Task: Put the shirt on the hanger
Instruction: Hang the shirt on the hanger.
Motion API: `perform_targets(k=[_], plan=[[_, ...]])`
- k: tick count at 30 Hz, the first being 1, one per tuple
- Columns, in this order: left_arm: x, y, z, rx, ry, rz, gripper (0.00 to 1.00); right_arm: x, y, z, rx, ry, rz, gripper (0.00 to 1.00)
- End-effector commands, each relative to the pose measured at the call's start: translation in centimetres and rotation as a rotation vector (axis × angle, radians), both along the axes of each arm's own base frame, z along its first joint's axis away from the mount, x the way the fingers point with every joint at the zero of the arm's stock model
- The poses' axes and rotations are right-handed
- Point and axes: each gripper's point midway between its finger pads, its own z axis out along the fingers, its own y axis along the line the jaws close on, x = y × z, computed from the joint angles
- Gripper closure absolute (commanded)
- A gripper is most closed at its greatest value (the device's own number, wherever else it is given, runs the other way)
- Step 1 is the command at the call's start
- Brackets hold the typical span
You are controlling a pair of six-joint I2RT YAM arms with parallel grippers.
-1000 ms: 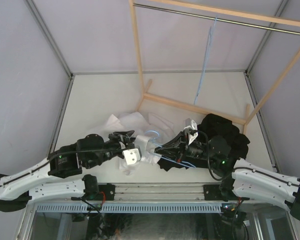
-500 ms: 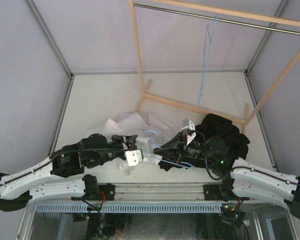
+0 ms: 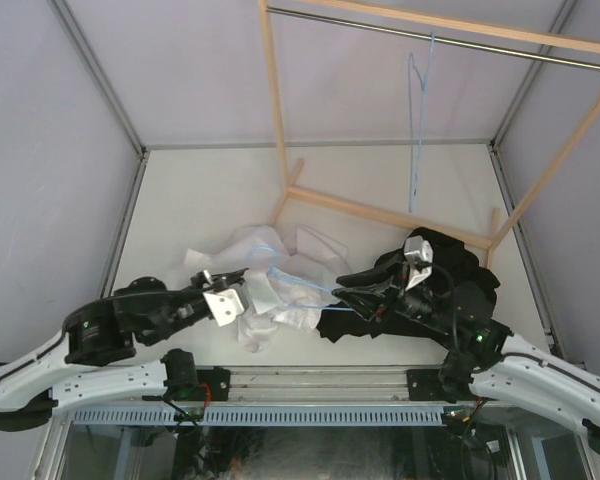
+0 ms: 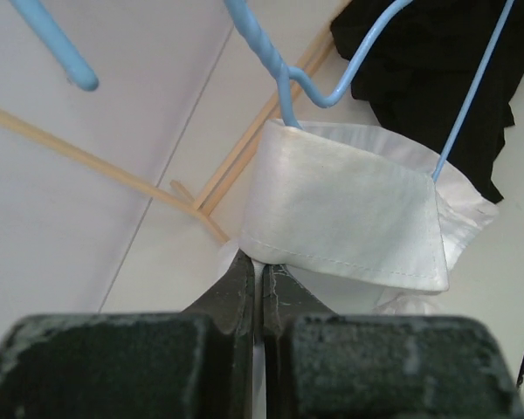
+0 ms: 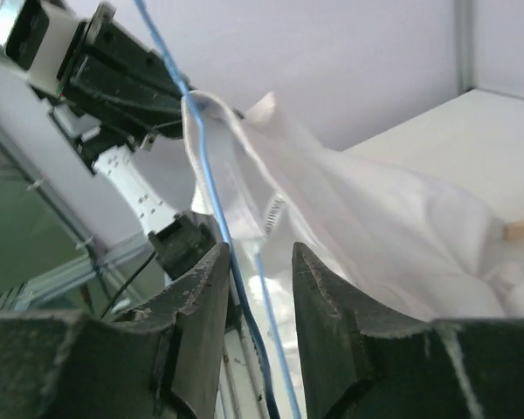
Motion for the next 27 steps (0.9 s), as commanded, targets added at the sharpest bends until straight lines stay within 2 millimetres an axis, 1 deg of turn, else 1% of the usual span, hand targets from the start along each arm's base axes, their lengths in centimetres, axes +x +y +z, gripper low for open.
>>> perform_targets(k=[1, 2, 3, 4, 5, 7, 9, 12, 14, 17, 19, 22, 25, 27], plan=[[0.5, 1.8, 1.2, -0.152, 0.042, 0.108, 1.0, 2.1, -3.2, 0.4, 0.018, 0.045, -0.201, 0.65], [0.4, 1.9, 1.1, -0.149, 0.05, 0.109, 1.0, 2.5, -4.0, 0.3, 0.033, 0.068, -0.241, 0.64], [0.3, 2.0, 0.9, -0.145, 0.061, 0.112, 1.0, 2.9, -4.8, -0.4, 0.036, 0.1, -0.284, 0.63], [0.3, 2.1, 0.7, -0.144, 0.074, 0.12, 1.0, 3.2, -5.6, -0.3, 0.066, 0.124, -0.325, 0.63], [0.3, 2.1, 0.5, -0.14, 0.085, 0.123, 1.0, 3.7, -6.4, -1.1, 0.069, 0.16, -0.37, 0.63], [0.4, 2.1, -0.2, -0.126, 0.108, 0.139, 1.0, 4.1, -7.8, -1.6, 0.111, 0.204, -0.43, 0.63], [0.7, 2.4, -0.7, -0.129, 0.124, 0.179, 1.0, 4.6, -9.2, -2.6, 0.147, 0.267, -0.494, 0.63], [1.1, 2.7, -0.7, -0.151, 0.129, 0.217, 1.0, 5.1, -10.5, -4.9, 0.162, 0.355, -0.565, 0.63], [1.2, 2.8, -0.5, -0.168, 0.126, 0.225, 1.0, 5.2, -10.7, -6.6, 0.145, 0.401, -0.585, 0.63], [1.5, 3.5, 0.3, -0.206, 0.11, 0.254, 1.0, 5.1, -10.3, -8.7, 0.129, 0.46, -0.577, 0.63], [2.0, 4.2, 1.0, -0.242, 0.098, 0.299, 1.0, 4.8, -9.6, -9.4, 0.137, 0.486, -0.542, 0.63], [2.4, 5.3, 2.2, -0.305, 0.106, 0.364, 1.0, 4.4, -7.8, -10.2, 0.139, 0.512, -0.469, 0.63], [2.3, 5.5, 3.0, -0.333, 0.125, 0.368, 1.0, 4.2, -6.1, -10.7, 0.127, 0.529, -0.414, 0.63], [2.1, 5.4, 3.3, -0.341, 0.134, 0.359, 1.0, 4.0, -4.7, -9.8, 0.142, 0.515, -0.367, 0.63]])
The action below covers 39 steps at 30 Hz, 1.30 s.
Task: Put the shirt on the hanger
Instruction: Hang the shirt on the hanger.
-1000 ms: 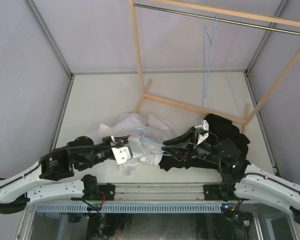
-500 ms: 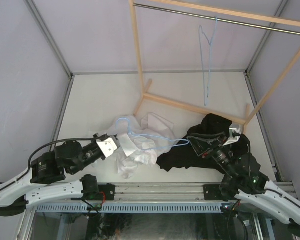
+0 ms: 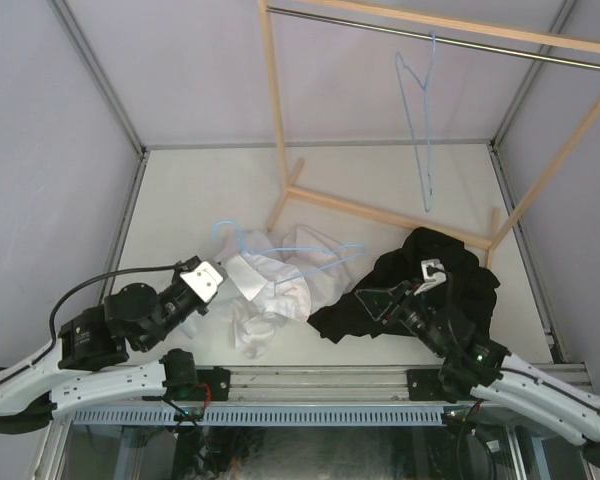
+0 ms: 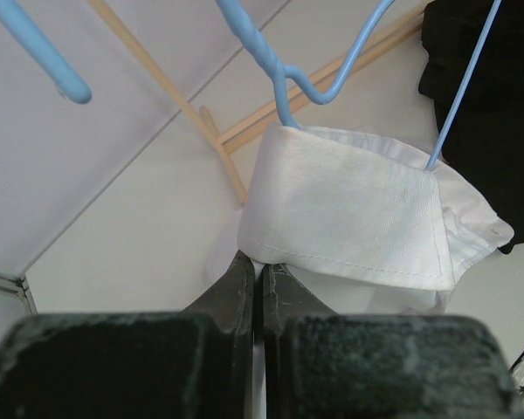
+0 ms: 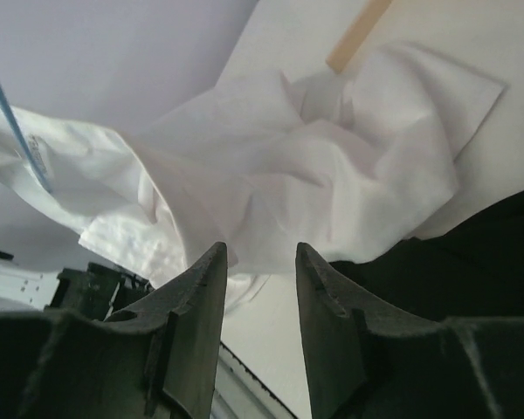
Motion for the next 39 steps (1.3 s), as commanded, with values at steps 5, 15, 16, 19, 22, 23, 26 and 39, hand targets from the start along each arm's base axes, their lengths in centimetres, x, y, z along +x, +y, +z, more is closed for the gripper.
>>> perform_targets(k=[5, 15, 16, 19, 22, 23, 26, 39], plan=[[0.0, 0.4, 3.6, -0.149, 0.003, 0.036, 1.0, -1.7, 6.4, 5.7, 0.136, -0.095, 0.213, 0.53], [-0.2, 0.7, 4.6, -0.201, 0.028, 0.041, 1.0, -1.9, 10.8, 4.6, 0.129, -0.046, 0.281, 0.51], [-0.2, 0.6, 4.7, -0.203, 0.027, 0.04, 1.0, -1.9, 11.1, 4.5, 0.133, -0.043, 0.284, 0.51], [-0.2, 0.6, 4.8, -0.212, 0.025, 0.04, 1.0, -2.0, 11.9, 4.1, 0.142, -0.018, 0.301, 0.51], [-0.3, 0.4, 4.7, -0.213, 0.035, 0.031, 1.0, -2.4, 12.8, 4.0, 0.16, -0.008, 0.33, 0.51], [-0.4, 0.3, 4.5, -0.212, 0.038, 0.028, 1.0, -2.5, 13.0, 3.8, 0.162, -0.004, 0.333, 0.51], [-0.5, 0.2, 4.3, -0.213, 0.047, 0.023, 1.0, -2.4, 13.4, 3.2, 0.165, 0.021, 0.325, 0.51], [-1.3, 0.2, 4.3, -0.247, 0.085, -0.014, 1.0, -1.1, 14.4, 0.5, 0.078, 0.112, 0.267, 0.5]])
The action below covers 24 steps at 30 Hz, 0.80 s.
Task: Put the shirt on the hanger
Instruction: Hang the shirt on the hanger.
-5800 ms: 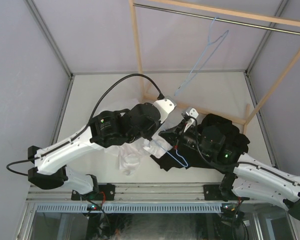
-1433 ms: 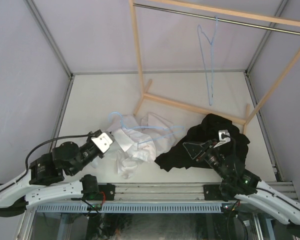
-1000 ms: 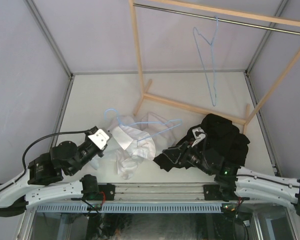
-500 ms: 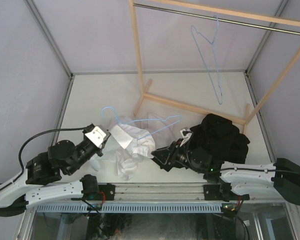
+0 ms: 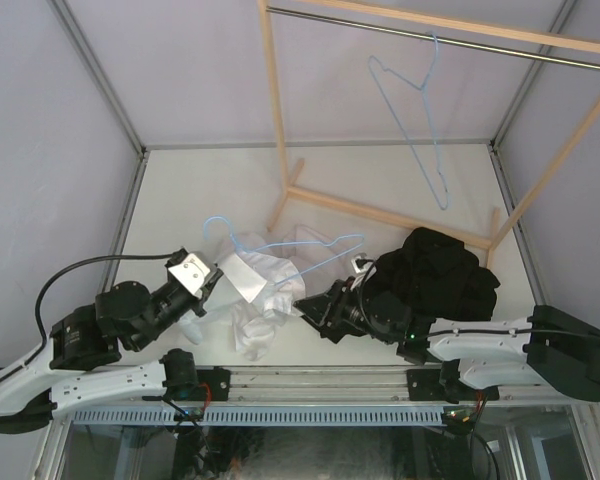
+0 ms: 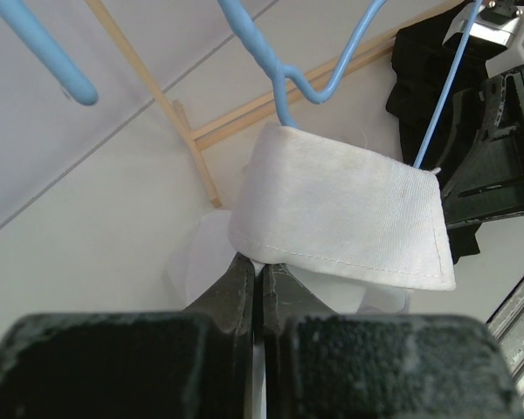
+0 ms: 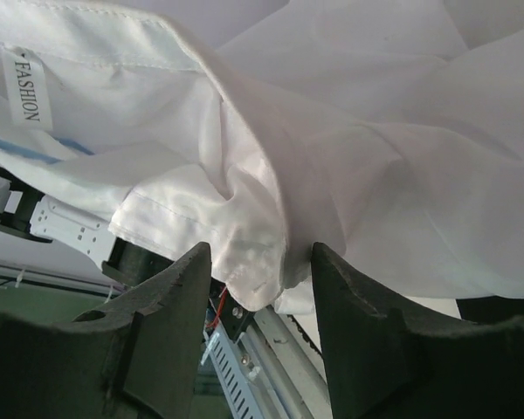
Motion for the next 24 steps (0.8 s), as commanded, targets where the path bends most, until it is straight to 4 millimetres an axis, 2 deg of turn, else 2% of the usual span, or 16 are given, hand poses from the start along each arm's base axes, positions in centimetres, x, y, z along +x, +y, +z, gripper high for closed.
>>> perform_targets(k=[1, 14, 19, 24], plan=[[-0.5, 0.3, 3.6, -0.139, -0.014, -0.016, 1.0, 0.9, 0.8, 1.4, 0.01, 0.006, -0.041, 0.48], [-0.6, 0.3, 3.8, -0.139, -0.015, -0.017, 1.0, 1.2, 0.7, -1.5, -0.08, 0.03, -0.054, 0.48], [-0.6, 0.6, 4.0, -0.148, -0.015, -0.011, 1.0, 0.6, 1.4, -0.2, -0.045, -0.025, 0.002, 0.58], [-0.7, 0.7, 3.7, -0.155, -0.007, -0.013, 1.0, 0.2, 2.0, 2.0, 0.009, -0.102, 0.047, 0.76]])
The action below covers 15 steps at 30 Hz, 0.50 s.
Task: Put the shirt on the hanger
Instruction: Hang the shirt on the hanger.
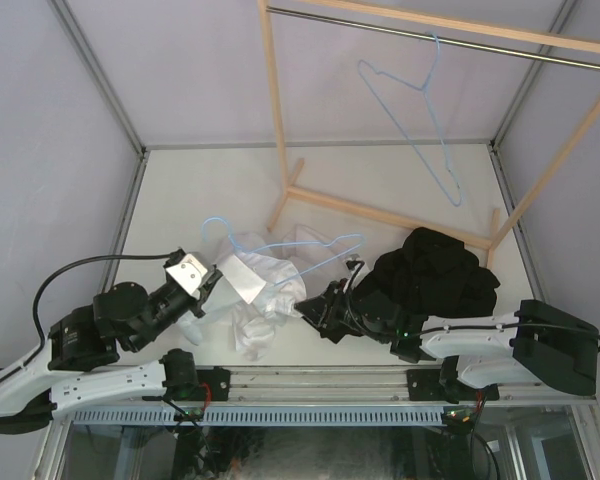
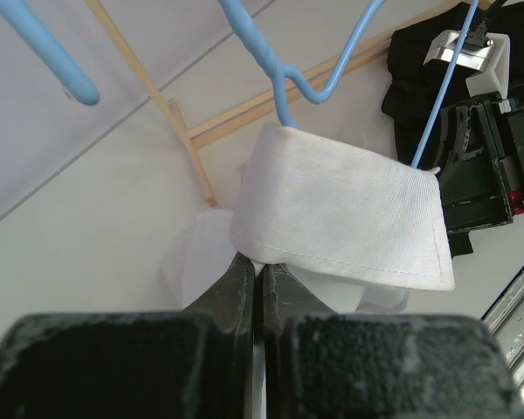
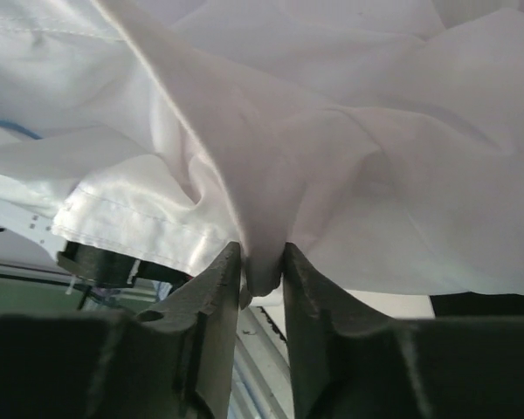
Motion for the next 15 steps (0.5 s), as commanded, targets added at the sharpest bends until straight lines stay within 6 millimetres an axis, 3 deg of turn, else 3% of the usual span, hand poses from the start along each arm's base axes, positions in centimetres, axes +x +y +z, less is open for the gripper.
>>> perform_targets(k=[1, 6, 10, 15], plan=[[-0.5, 0.6, 3.8, -0.144, -0.019, -0.006, 1.0, -0.3, 1.4, 4.7, 0.12, -0.116, 0.057, 0.81], [-0.6, 1.0, 3.7, -0.15, -0.012, -0.004, 1.0, -0.1, 0.4, 4.2, 0.058, -0.129, 0.044, 0.99], [-1.3, 0.9, 3.6, -0.16, -0.031, -0.053, 1.0, 0.7, -1.8, 3.8, 0.006, -0.116, -0.027, 1.0], [-1.9, -0.1, 2.5, -0.113, -0.029, -0.118, 1.0, 1.8, -4.1, 6.3, 0.036, -0.152, -0.066, 1.0]])
